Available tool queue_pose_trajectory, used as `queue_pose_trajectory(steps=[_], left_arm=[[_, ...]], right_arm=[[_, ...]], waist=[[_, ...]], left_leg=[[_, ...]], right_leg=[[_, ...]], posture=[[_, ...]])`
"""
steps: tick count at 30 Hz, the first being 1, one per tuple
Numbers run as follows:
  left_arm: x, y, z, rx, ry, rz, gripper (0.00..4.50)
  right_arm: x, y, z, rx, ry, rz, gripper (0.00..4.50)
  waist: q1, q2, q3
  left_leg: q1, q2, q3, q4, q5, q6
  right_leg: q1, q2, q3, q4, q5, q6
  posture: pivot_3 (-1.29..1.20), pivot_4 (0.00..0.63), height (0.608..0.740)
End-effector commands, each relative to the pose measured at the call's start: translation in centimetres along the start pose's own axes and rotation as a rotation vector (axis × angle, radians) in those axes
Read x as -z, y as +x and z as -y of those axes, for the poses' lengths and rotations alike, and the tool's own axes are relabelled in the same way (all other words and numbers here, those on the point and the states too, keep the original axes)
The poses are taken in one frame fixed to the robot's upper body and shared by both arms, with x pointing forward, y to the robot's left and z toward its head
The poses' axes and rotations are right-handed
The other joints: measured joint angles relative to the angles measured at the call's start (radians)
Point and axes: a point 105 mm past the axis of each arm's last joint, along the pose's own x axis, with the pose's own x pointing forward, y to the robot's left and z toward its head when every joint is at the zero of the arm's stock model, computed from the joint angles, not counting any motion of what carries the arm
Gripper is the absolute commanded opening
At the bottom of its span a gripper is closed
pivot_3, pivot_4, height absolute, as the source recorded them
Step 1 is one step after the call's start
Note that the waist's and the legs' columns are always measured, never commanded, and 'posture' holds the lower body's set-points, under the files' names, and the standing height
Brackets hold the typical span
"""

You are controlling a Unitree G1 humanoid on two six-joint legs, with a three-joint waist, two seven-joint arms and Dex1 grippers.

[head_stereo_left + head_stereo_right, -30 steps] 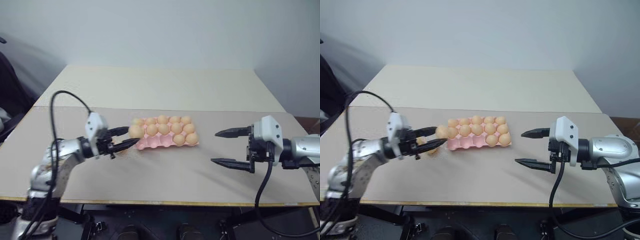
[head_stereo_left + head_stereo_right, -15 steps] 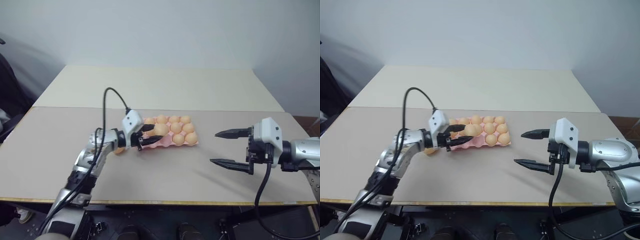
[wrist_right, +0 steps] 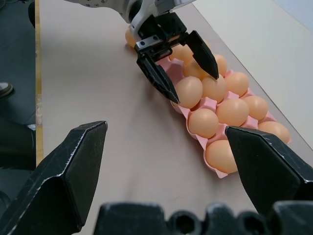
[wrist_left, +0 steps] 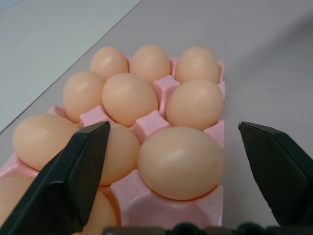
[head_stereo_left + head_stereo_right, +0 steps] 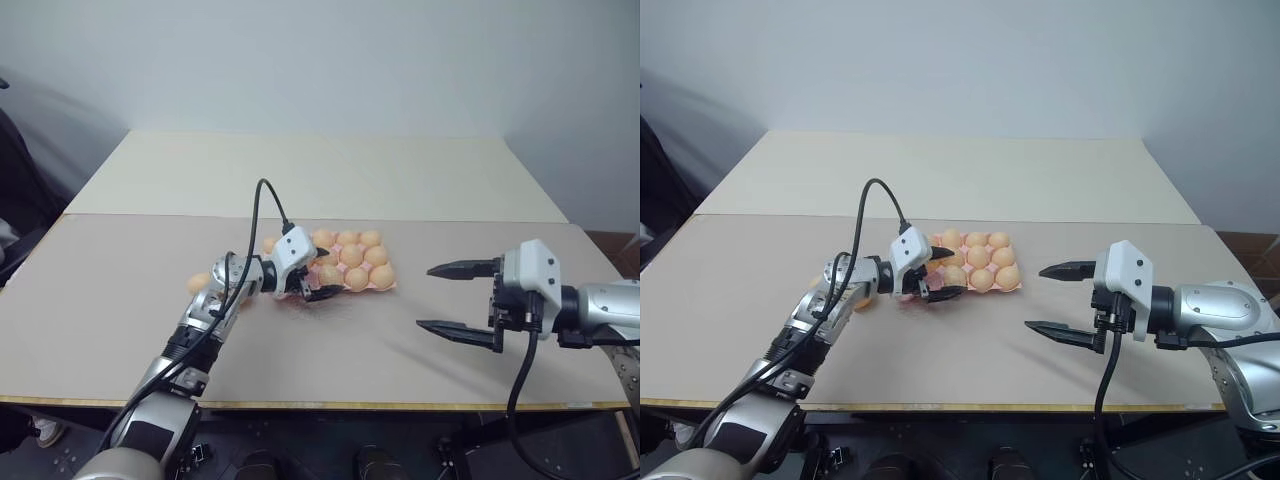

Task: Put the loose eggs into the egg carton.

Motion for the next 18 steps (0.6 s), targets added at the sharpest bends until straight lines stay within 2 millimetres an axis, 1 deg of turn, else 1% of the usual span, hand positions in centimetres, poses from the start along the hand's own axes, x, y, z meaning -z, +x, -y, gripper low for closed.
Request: queue_pose_trajectory(steps=[1, 4, 6, 7, 10, 13, 15, 18], left_arm=[[-3.3, -1.7, -0.7, -0.009, 0.026, 0.135, 4.47], [-4.3, -4.4, -1.0, 0.002, 0.032, 0.175, 4.47], [-4.6, -7.1, -1.5, -0.028, 0.037, 0.177, 4.47], [-4.6, -8.7, -1.7, -0.047, 0.042, 0.170, 4.47], [-4.2, -13.0, -1.7, -0.092, 0.052, 0.114, 4.47], [-3.8, -16.9, -0.7, -0.114, 0.045, 0.061, 4.47], [-3.7, -18.6, 0.2, -0.136, 0.023, 0.041, 4.47], [-2.6, -21.7, 2.1, -0.147, -0.001, -0.048, 4.47]], right_arm=[[-1.2, -0.4, 0.1, 0.013, -0.041, 0.030, 4.50], [-1.1, -0.4, 0.1, 0.011, -0.041, 0.031, 4.50], [-1.1, -0.4, 0.1, 0.007, -0.042, 0.029, 4.50], [-1.1, -0.4, 0.1, 0.005, -0.041, 0.029, 4.50], [-1.0, -0.3, 0.1, -0.004, -0.039, 0.028, 4.50], [-0.9, -0.2, 0.2, -0.015, -0.038, 0.029, 4.50], [-0.9, -0.1, 0.3, -0.025, -0.038, 0.029, 4.50], [-0.8, 0.1, 0.6, -0.037, -0.044, 0.030, 4.50]], waist=[[0.000, 0.000, 0.000], [-0.005, 0.000, 0.000], [-0.009, 0.000, 0.000], [-0.010, 0.000, 0.000], [-0.011, 0.000, 0.000], [-0.008, 0.000, 0.000], [-0.004, 0.000, 0.000], [-0.001, 0.000, 0.000]], left_leg=[[0.000, 0.000, 0.000, 0.000, 0.000, 0.000], [0.000, 0.000, 0.000, 0.000, 0.000, 0.000], [0.000, 0.000, 0.000, 0.000, 0.000, 0.000], [0.001, 0.000, 0.000, 0.000, 0.000, 0.000], [0.001, 0.001, 0.000, 0.000, 0.000, 0.000], [0.001, 0.001, 0.000, 0.000, 0.000, 0.000], [0.001, 0.001, 0.001, 0.000, 0.000, 0.000], [0.001, 0.002, 0.001, -0.001, 0.000, 0.000]], right_leg=[[0.000, 0.000, 0.000, 0.000, 0.000, 0.000], [0.000, 0.000, 0.000, 0.000, 0.000, 0.000], [-0.001, 0.000, 0.000, 0.001, 0.000, 0.000], [-0.001, 0.000, 0.000, 0.001, 0.000, 0.000], [0.000, 0.000, 0.000, 0.001, 0.000, 0.000], [0.000, 0.000, 0.000, 0.000, 0.000, 0.000], [-0.001, 0.000, 0.000, 0.000, 0.000, 0.000], [-0.001, -0.001, -0.001, 0.000, 0.000, 0.000]], posture=[[0.00, 0.150, 0.740], [0.00, 0.150, 0.740], [0.00, 0.150, 0.740], [0.00, 0.150, 0.740], [0.00, 0.150, 0.740], [0.00, 0.150, 0.740], [0.00, 0.150, 0.740], [0.00, 0.150, 0.740]])
